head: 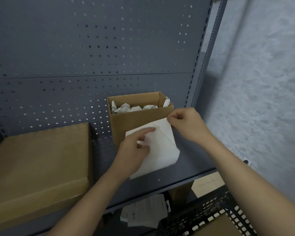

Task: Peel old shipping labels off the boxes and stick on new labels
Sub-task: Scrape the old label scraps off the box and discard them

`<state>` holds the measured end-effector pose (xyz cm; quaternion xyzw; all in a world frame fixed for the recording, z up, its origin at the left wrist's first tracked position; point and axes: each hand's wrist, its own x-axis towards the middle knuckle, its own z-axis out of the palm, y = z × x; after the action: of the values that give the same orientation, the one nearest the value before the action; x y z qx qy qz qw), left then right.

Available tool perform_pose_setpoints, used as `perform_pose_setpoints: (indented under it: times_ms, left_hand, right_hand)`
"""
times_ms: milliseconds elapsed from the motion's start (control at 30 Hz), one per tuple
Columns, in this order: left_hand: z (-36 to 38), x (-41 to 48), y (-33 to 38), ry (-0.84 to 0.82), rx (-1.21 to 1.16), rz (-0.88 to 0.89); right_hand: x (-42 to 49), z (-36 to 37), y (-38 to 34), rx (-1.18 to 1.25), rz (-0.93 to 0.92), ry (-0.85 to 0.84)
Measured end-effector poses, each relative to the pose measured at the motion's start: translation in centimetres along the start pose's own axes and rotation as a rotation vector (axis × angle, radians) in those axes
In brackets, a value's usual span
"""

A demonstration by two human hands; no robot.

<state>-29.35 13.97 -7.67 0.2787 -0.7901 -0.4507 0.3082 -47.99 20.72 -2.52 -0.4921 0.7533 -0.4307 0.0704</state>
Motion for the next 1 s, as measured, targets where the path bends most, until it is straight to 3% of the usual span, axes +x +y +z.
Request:
perform_pose_setpoints:
  times_ms: [167, 367, 1000]
  left_hand:
    - [-0.7, -0.9, -0.5, -0.133, 0.212, -0.086]
    - [-1.5, -2.0, -0.8, -0.187, 0.265, -0.145]
    - [-2.8, -4.2, -2.1, -0.175, 0.374, -0.361]
  right_hand:
    - [0.3, -0.3, 1.1, 0.023, 0.082, 0.019]
    - [0.7, -1.0, 2.3, 0.064, 0.164, 0.048]
    - [1.8, -2.9, 2.2, 0.083, 0.296, 0.242]
